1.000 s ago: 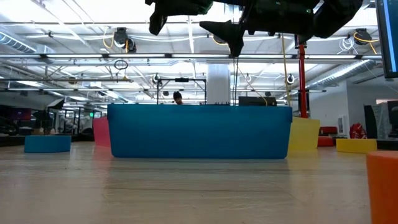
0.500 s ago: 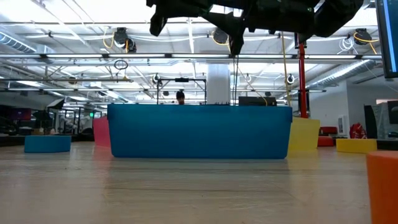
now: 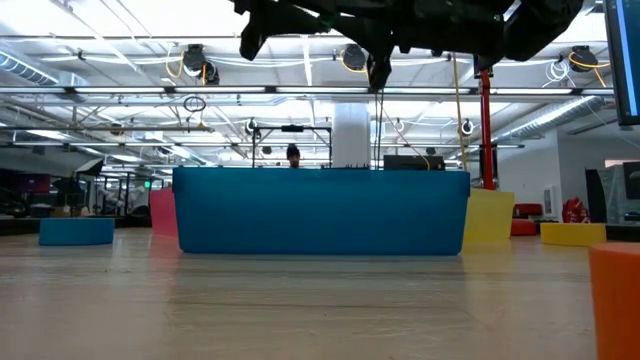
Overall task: Pick and place Stapler, Stapler remover, tape
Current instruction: Put the green stapler into the yellow bin
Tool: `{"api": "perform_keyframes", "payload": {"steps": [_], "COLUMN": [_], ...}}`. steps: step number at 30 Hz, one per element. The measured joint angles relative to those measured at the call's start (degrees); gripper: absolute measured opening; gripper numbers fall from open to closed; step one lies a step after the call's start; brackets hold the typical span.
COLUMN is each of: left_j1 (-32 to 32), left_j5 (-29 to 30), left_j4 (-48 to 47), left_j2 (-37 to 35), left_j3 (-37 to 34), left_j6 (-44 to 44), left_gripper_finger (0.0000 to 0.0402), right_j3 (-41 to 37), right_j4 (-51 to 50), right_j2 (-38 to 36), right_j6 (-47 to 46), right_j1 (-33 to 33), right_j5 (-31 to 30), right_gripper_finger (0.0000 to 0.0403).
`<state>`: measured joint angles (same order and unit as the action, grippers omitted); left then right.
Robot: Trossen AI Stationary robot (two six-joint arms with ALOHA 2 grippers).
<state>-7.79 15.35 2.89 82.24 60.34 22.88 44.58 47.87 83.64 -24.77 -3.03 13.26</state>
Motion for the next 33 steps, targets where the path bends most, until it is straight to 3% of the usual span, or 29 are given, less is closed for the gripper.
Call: {"api": "perform_keyframes", "payload": {"steps": [8, 14, 19, 28, 33], "left_j1": [0.17, 0.11, 0.11, 0.11, 0.21], "left_j5": [0.07, -0.29, -0.32, -0.30, 1.35], "left_j4": [-5.00, -10.32, -15.40, -23.30, -23.08], "left_j2": [0.00, -0.26, -0.26, -0.26, -0.26], "left_j3": [0.11, 0.11, 0.11, 0.09, 0.09], "left_j6": [1.60, 7.62, 10.04, 12.11, 11.94], "left_gripper_finger": [0.0249, 0.0306, 0.0315, 0.0294, 0.0290], "right_j3": [-0.07, -0.07, -0.05, -0.02, -0.02], "right_j4": [-2.86, -5.59, -12.98, -50.69, -68.33], "right_j2": [0.07, -0.58, -3.45, -16.25, -17.19], "right_j6": [0.59, 0.45, 3.90, 11.58, 11.30], "right_j1": [-1.36, -3.87, -6.23, -11.24, -12.73], "right_j5": [0.21, 0.27, -1.04, -16.36, -19.48], "right_gripper_finger": [0.0053, 0.0053, 0.0053, 0.0053, 0.0053]}}
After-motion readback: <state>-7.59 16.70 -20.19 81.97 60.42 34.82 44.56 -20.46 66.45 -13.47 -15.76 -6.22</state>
